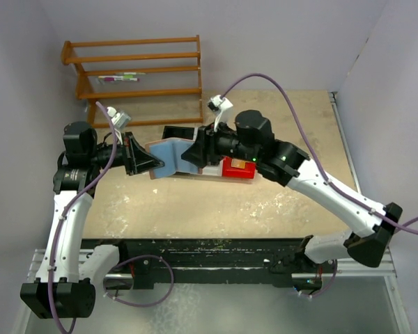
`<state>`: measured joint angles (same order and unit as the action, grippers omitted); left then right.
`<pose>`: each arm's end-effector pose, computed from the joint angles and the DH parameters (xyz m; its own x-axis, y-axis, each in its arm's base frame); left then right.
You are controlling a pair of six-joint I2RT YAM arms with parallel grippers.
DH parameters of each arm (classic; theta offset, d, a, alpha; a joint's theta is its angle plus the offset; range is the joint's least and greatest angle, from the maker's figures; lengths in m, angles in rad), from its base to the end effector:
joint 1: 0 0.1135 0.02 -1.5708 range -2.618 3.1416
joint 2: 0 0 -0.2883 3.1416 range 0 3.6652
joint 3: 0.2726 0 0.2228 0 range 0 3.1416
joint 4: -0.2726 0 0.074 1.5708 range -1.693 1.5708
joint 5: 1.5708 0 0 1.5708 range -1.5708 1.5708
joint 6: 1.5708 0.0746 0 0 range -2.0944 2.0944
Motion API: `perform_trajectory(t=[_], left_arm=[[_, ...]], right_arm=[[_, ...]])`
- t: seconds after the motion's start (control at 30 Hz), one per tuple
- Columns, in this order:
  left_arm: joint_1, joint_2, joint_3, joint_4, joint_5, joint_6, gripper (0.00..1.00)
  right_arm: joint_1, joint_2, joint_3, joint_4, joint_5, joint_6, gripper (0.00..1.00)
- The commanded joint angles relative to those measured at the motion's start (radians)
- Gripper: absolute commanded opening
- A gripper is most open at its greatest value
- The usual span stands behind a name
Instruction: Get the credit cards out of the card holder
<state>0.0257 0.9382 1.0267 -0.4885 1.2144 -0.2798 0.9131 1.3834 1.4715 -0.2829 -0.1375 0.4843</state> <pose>0.1519 -0.0660 0.3858 -0.6100 -0.1121 -0.7845 0.7132 0.3538 -0.6051 0.1874 0.2594 0.4468 -0.5080 0.0968 -0.8559 -0.7114 0.5130 0.4803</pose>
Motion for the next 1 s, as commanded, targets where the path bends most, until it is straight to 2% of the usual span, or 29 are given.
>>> perform_trajectory(t=[0.0,0.17,0.23,0.33,0.5,0.83,0.97], left_arm=[[-0.001,-0.003,0.053,0.147,0.115,-0.163,0.0],[-0.001,-0.001,0.049,0.253,0.187,-0.297,0.0],[-0.001,-0.004,0.053,0.282,0.197,-0.329,0.0],[-0.001,-0.008,0.061,0.298,0.214,-0.356,0.0],[-0.001,-0.012,0.082,0.3,0.232,-0.366,0.0],[-0.001,-0.008,0.097,0.3,0.238,-0.363,0.0],[-0.001,-0.007,0.105,0.3,0.237,-0.367,0.0]], right_arm=[[-0.054,-0.105,-0.078,0.204,-0.251,0.038,0.58],[-0.104,-0.185,-0.21,0.356,-0.387,0.096,0.55],[-0.111,-0.21,-0.258,0.414,-0.404,0.117,0.53],[-0.119,-0.214,-0.27,0.416,-0.405,0.12,0.48],[-0.13,-0.21,-0.284,0.443,-0.449,0.132,0.42],[-0.213,-0.261,-0.363,0.564,-0.639,0.169,0.33],[-0.236,-0.257,-0.373,0.579,-0.645,0.188,0.26]])
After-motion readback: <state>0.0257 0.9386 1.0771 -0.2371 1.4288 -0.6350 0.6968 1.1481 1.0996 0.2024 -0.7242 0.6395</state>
